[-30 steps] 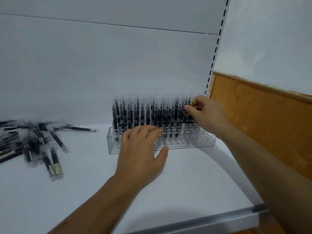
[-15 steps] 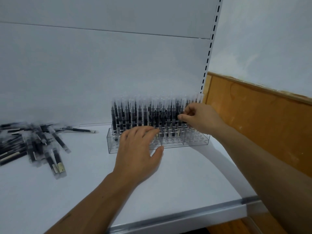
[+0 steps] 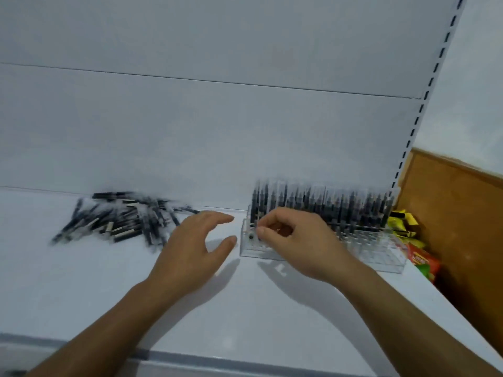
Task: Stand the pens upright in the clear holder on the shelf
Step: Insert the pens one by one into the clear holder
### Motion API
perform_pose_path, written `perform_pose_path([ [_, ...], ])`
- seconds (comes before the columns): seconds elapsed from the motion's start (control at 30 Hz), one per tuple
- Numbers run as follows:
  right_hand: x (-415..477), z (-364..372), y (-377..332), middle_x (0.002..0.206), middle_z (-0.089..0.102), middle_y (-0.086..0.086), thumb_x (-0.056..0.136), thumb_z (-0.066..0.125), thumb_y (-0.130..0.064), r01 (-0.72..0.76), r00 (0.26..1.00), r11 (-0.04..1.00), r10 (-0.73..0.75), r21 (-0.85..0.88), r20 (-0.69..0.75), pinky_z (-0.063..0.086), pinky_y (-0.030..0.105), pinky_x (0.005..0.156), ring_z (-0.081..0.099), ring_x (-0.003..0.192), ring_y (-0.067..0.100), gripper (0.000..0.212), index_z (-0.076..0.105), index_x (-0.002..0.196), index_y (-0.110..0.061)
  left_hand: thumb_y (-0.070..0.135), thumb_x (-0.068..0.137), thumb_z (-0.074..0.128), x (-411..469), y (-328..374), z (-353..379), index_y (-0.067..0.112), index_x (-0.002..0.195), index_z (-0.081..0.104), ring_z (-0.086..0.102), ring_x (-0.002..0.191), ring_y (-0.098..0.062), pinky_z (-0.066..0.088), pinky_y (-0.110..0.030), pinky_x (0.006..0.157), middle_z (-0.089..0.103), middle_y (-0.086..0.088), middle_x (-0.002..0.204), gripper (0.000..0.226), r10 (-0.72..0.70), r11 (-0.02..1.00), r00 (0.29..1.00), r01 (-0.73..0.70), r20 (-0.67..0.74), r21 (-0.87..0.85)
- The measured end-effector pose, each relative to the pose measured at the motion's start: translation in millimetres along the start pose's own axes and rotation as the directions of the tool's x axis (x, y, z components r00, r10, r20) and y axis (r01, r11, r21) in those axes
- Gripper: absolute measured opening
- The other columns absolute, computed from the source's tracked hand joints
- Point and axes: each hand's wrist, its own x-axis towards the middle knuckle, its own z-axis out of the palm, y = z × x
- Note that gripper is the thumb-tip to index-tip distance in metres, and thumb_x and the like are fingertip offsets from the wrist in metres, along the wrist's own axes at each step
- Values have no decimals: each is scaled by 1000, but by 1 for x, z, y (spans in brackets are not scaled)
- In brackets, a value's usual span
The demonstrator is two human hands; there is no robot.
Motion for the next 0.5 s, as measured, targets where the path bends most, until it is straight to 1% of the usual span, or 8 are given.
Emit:
perform_pose_path([
  [0.07, 13, 38, -20, 107, 67, -18, 92, 59, -46, 94, 986, 995, -91, -14, 140, 51, 27, 86, 61, 93, -2, 24, 66, 111, -33, 51, 85, 58, -8, -27, -22, 34, 117, 62, 49, 109, 0, 40, -25, 92, 55, 23, 117, 37, -110, 993, 993, 112, -39, 42],
  [0.13, 28, 74, -37, 126, 60, -13, 92, 56, -51, 164, 948, 985, -145, -45, 282, 46, 33, 97, 56, 112, 7, 35, 59, 122, -35, 40, 87, 65, -17, -53, -40, 31, 116, 63, 52, 107, -5, 40, -25, 87, 57, 18, 113, 30, -214, 972, 973, 221, -83, 77],
  [0.2, 43, 105, -51, 124, 58, -7, 91, 54, -55, 204, 920, 977, -171, -58, 352, 45, 39, 97, 53, 115, 16, 33, 59, 117, -35, 33, 87, 66, -25, -73, -57, 27, 117, 65, 56, 108, -8, 42, -25, 88, 60, 13, 115, 30, -267, 953, 955, 281, -128, 110],
  [0.27, 55, 130, -58, 117, 57, -3, 91, 50, -58, 228, 910, 968, -172, -108, 376, 45, 41, 94, 51, 113, 22, 37, 57, 113, -29, 33, 88, 65, -31, -91, -72, 22, 124, 62, 53, 114, -8, 37, -22, 92, 57, 8, 125, 37, -328, 926, 934, 347, -141, 149],
  [0.37, 59, 155, -58, 133, 47, -1, 95, 41, -60, 284, 904, 940, -197, -189, 379, 35, 36, 106, 38, 129, 21, 56, 44, 140, -26, 50, 89, 58, -32, -122, -87, 16, 140, 48, 33, 139, -18, 24, -30, 111, 41, -2, 149, 62, -467, 840, 879, 476, -101, 261],
  [0.4, 58, 159, -55, 136, 44, -3, 96, 40, -57, 291, 911, 940, -216, -177, 351, 32, 33, 108, 35, 132, 19, 57, 40, 144, -26, 52, 90, 54, -30, -131, -92, 15, 142, 44, 28, 142, -20, 20, -32, 114, 37, -4, 151, 65, -507, 810, 858, 508, -85, 292],
  [0.43, 57, 161, -53, 138, 43, -5, 98, 40, -53, 290, 918, 945, -230, -150, 324, 30, 31, 109, 33, 134, 18, 54, 39, 145, -26, 56, 90, 50, -27, -142, -96, 14, 141, 45, 28, 141, -22, 20, -33, 114, 39, -6, 150, 66, -542, 787, 837, 537, -75, 305],
  [0.5, 56, 162, -51, 143, 40, -7, 100, 41, -46, 278, 922, 955, -235, -102, 307, 27, 27, 109, 29, 138, 15, 49, 38, 146, -28, 66, 82, 39, -19, -157, -105, 17, 130, 55, 37, 132, -26, 26, -35, 109, 48, -9, 140, 70, -579, 760, 812, 569, -72, 314],
])
